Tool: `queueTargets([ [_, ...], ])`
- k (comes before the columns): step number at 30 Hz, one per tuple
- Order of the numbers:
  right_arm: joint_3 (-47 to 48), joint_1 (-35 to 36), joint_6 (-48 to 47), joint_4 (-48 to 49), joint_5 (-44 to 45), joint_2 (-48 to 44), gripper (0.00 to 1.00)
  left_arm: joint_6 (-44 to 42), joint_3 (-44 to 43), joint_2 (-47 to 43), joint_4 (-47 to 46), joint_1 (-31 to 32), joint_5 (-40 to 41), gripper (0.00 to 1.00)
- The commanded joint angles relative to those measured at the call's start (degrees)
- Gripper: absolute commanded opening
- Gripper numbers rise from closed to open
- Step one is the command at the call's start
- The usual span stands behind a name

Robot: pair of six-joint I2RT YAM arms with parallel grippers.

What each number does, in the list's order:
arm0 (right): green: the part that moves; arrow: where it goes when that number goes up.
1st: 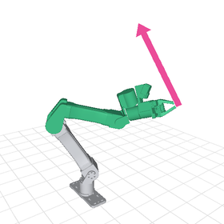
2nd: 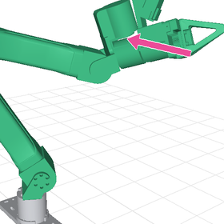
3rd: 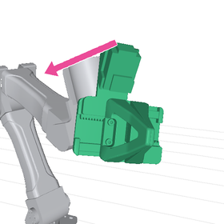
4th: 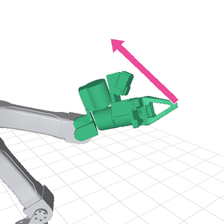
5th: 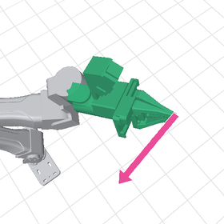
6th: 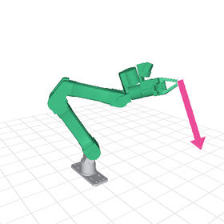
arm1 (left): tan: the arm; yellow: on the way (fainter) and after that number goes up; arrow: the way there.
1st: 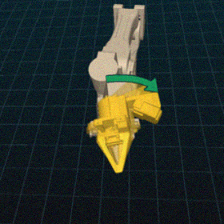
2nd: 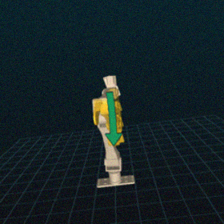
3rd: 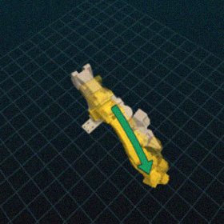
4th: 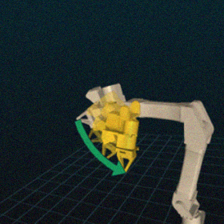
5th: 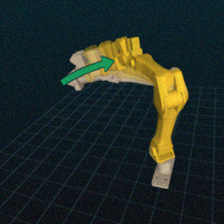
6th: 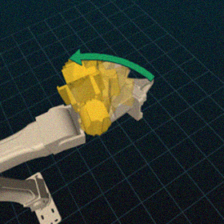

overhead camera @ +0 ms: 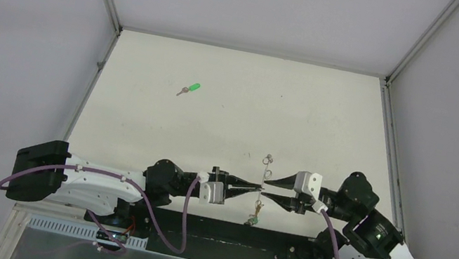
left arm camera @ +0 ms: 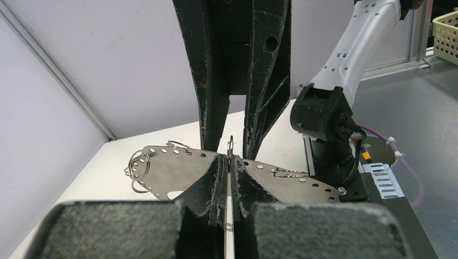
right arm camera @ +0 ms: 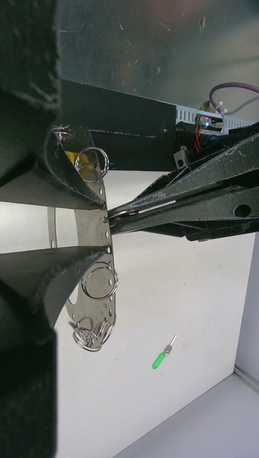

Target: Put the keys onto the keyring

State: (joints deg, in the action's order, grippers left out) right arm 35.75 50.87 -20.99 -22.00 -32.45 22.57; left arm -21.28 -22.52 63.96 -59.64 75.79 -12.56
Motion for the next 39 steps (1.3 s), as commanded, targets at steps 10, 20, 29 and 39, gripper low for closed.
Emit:
queueTargets([
  [10,0.2,0.19,1.62,6.79,-3.85,1.16,0.29,0.35,-0.2,-0.66,-4.35,0.52,-1.12,0.0],
  [20,0.59,0.19,1.83,7.57,-4.99,1.87,0.23,0.71,0.1,-0.68,-3.93,0.5,-0.17,0.0],
  [29,0.27,0.19,1.93,7.7,-5.43,1.75,0.05,1.24,0.09,-0.47,-3.96,0.46,0.35,0.0],
  [39,0.27,0.2,0.85,3.65,-0.5,1.52,0.38,1.33,0.29,-0.86,-4.52,0.49,-0.26,0.0],
])
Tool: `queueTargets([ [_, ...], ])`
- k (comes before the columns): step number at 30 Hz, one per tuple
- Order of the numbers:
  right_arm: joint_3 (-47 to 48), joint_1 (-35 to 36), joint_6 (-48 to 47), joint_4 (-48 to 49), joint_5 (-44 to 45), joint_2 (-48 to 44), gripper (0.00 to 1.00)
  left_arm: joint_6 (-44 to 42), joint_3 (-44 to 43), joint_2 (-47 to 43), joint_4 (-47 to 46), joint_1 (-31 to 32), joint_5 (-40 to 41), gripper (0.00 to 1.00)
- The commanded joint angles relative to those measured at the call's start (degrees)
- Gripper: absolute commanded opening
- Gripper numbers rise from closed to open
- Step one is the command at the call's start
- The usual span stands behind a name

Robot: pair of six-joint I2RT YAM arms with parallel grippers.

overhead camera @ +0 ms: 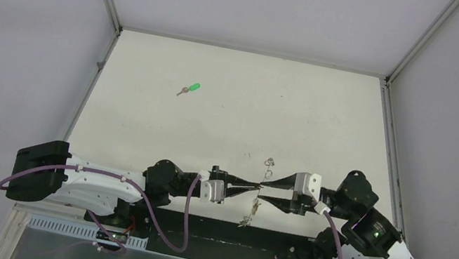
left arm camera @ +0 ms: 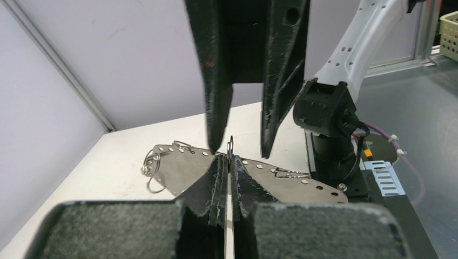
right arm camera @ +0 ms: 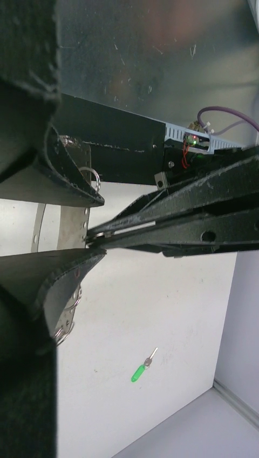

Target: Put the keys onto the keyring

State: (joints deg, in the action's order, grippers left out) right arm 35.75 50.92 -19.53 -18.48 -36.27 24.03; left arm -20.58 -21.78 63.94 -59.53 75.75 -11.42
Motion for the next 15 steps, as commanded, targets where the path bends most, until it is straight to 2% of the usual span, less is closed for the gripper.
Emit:
queueTargets([
  [1,0.29,0.15,-0.72,-0.27,4.07,-0.2,0.4,0.65,-0.46,-0.87,-4.63,0.53,-1.43,0.0],
  [4,0.22,0.15,-1.15,-0.97,4.67,-0.94,0.37,0.67,-0.46,-0.92,-4.56,0.52,-1.42,0.0],
  [7,0.2,0.15,-1.15,-1.03,4.74,-1.42,0.2,0.7,-0.46,-0.84,-4.67,0.51,-1.49,0.0],
  [8,0.08,0.15,-1.13,-1.03,4.75,-1.41,0.18,0.67,-0.46,-0.76,-4.75,0.5,-1.47,0.0],
  [15,-0.23,0.17,-1.21,-0.99,5.03,-1.45,0.15,0.72,-0.46,-0.75,-5.06,0.54,-1.59,0.0],
])
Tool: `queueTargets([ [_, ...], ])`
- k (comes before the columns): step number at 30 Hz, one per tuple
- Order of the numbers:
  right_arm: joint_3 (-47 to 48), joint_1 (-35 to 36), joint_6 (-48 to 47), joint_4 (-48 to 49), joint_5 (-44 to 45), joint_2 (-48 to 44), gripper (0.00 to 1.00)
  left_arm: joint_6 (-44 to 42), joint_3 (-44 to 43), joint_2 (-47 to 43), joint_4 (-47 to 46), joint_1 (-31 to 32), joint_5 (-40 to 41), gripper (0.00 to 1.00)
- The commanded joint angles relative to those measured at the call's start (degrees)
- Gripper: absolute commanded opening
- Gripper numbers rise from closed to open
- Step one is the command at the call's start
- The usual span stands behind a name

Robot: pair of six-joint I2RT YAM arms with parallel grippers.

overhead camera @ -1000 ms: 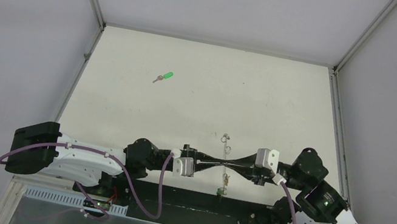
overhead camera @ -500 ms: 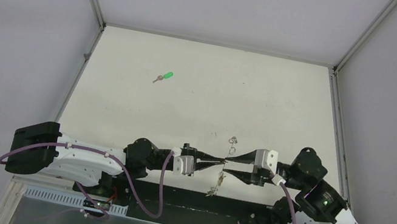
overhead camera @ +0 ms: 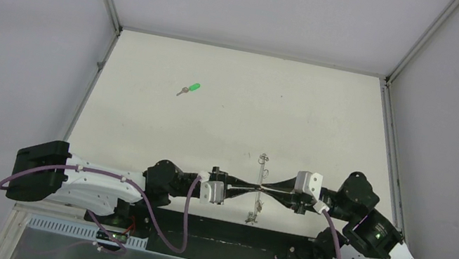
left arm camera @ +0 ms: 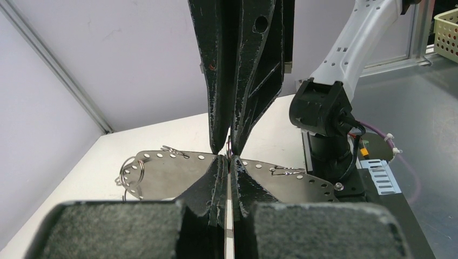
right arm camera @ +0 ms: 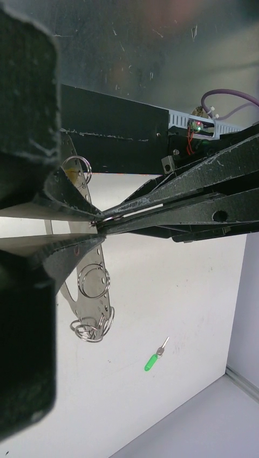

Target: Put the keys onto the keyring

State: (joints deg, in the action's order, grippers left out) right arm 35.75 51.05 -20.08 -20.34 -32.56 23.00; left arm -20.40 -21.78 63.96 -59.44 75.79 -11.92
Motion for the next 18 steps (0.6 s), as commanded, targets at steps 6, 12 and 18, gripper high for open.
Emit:
queueTargets([
  [6,0.05,0.02,-0.67,0.85,-0.51,0.51,0.01,0.5,-0.66,-0.42,-5.52,0.5,-1.67,0.0],
  [12,0.72,0.03,-1.71,-0.2,-0.57,2.23,0.0,0.63,0.18,-0.64,-6.17,0.45,-1.18,0.07],
  [18,1.35,0.02,-4.79,-2.85,-0.71,2.19,0.0,0.3,1.46,-5.96,0.18,0.44,0.78,0.56],
])
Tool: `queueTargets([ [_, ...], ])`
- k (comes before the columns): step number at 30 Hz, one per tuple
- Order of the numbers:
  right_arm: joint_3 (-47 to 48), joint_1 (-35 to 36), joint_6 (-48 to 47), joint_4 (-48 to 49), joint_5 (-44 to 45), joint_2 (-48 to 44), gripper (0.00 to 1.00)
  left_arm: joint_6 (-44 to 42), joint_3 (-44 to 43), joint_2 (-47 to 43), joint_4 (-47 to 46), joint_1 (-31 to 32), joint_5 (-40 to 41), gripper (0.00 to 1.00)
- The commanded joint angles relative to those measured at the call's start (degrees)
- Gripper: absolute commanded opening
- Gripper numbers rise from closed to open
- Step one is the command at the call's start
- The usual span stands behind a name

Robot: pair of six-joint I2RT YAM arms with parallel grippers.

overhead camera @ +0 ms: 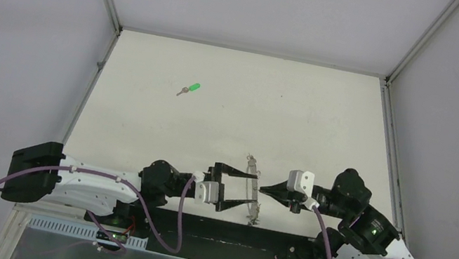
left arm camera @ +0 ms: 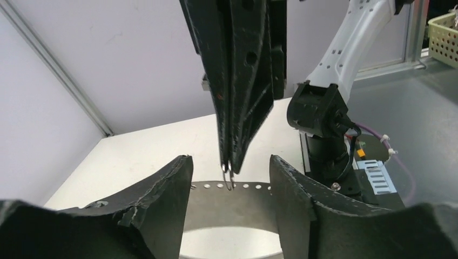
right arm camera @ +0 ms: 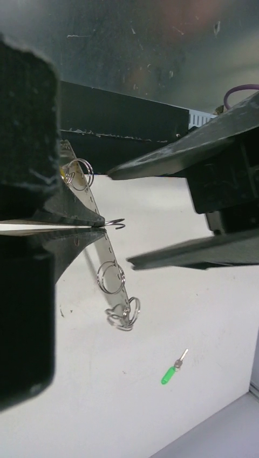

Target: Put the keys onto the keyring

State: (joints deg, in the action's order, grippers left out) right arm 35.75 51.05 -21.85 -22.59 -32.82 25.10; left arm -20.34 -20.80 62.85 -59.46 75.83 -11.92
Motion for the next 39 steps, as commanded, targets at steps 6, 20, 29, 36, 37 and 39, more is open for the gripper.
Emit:
queueTargets([
  [6,1.92,0.02,-5.21,-3.6,-0.93,0.61,0.0,1.1,-1.15,-14.05,16.85,0.41,3.27,0.69],
  [20,1.2,0.02,-2.46,-6.93,1.36,1.54,0.0,19.41,-31.61,-7.43,71.18,-3.23,33.03,0.99],
  [29,-0.22,0.02,0.07,-6.11,2.64,2.09,0.0,36.23,-39.2,3.42,84.64,-22.83,21.85,0.99],
  [36,-1.15,0.02,2.16,-2.3,2.6,3.57,0.0,48.88,-41.87,17.54,92.21,-38.46,5.4,0.99],
  [37,-1.41,0.02,2.36,-1.68,2.44,3.9,0.0,49.32,-42.67,19.95,92.63,-40.06,2.99,0.99],
  [39,-1.51,0.02,2.58,-0.98,2.18,4.64,0.0,49.11,-44.54,24.13,92.98,-42.17,0.77,0.99],
])
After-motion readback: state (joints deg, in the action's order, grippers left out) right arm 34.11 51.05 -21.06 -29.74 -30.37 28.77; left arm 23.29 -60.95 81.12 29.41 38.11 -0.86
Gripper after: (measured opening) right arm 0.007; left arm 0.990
